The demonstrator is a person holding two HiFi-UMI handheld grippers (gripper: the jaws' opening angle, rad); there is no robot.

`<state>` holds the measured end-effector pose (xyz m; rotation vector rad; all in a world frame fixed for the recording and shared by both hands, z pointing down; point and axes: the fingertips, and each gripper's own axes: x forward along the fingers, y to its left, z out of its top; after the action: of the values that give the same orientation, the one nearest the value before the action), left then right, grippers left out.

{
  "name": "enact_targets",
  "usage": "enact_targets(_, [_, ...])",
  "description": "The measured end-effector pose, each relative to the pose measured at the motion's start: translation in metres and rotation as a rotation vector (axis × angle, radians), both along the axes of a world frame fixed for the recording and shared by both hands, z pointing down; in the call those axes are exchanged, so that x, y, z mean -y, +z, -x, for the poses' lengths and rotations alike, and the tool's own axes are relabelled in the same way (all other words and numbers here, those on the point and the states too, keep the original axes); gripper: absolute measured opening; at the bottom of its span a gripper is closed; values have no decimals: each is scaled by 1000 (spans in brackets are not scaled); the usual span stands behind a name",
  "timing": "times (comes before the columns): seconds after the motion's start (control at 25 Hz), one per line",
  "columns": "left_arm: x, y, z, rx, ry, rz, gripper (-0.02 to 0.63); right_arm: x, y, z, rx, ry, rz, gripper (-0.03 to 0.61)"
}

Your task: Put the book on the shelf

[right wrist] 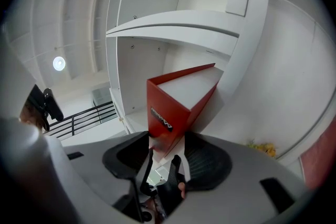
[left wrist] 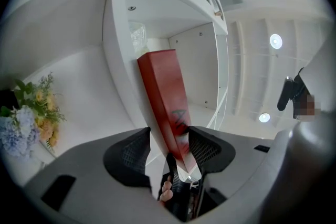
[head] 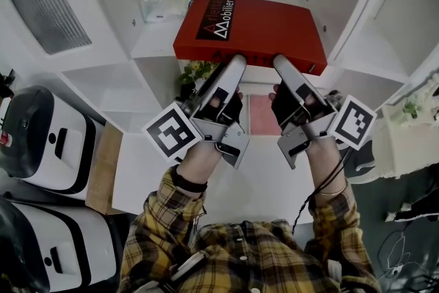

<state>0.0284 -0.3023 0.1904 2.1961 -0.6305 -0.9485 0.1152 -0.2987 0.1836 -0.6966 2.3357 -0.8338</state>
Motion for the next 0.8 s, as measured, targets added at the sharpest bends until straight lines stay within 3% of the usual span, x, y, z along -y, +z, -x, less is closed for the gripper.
enact_targets(0.44, [0, 6, 2, 18, -18, 28, 221, -3, 11, -2, 0, 4, 21, 210])
enact_targets(0.8, [0, 7, -2, 37, -26, 34, 189, 1, 16, -13, -4, 63, 68, 150])
